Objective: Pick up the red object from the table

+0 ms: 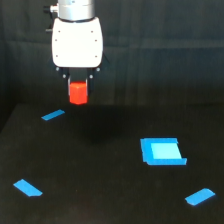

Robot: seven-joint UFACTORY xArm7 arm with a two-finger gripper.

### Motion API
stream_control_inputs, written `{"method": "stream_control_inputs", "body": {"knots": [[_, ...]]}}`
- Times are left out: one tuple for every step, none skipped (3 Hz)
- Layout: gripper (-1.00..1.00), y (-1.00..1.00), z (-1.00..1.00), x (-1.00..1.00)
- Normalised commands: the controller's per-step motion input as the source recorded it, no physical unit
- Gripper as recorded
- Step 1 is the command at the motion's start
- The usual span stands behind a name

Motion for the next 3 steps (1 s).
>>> {"method": "stream_control_inputs", "body": {"knots": [[-0.90,-0.04,0.13,-0.06],[-0.86,0.07,0.13,0.03],[-0.92,0.10,0.08,0.04]]}}
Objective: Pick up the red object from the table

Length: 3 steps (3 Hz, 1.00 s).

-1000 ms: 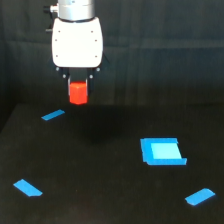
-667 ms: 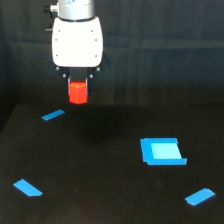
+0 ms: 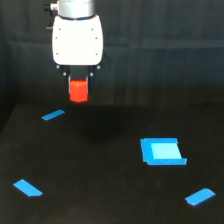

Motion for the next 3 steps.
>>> {"method": "stream_control_inputs", "body": {"knots": [[-0.90,0.04,0.08,0.03],[-0.93,-0.01,0.04,-0.05],[-0.86,-0.03,0.04,0.05]]}}
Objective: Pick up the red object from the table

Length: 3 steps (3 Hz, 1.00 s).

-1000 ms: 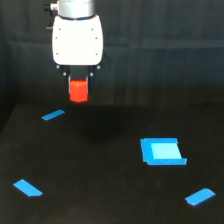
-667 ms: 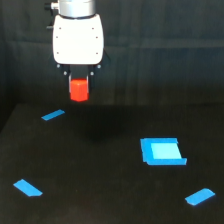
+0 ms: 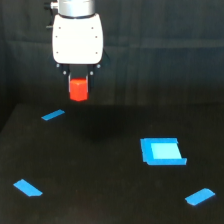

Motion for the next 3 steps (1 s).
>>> {"method": "stream_control_inputs", "body": {"knots": [[-0.95,0.10,0.05,0.00],[-0.88,0.06,0.09,0.07],[-0.88,0.04,0.10,0.00]]}}
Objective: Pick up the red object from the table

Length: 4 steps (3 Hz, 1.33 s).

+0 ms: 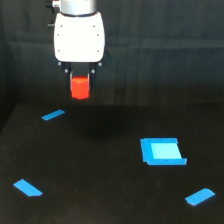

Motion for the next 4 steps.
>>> {"method": "stream_control_inputs", "body": {"knots": [[-0.89,-0.02,0.19,-0.04],[-0.94,0.08,0.06,0.00],[-0.92,0.04,0.14,0.00],[-0.88,-0.02,-0.03,0.02]]}}
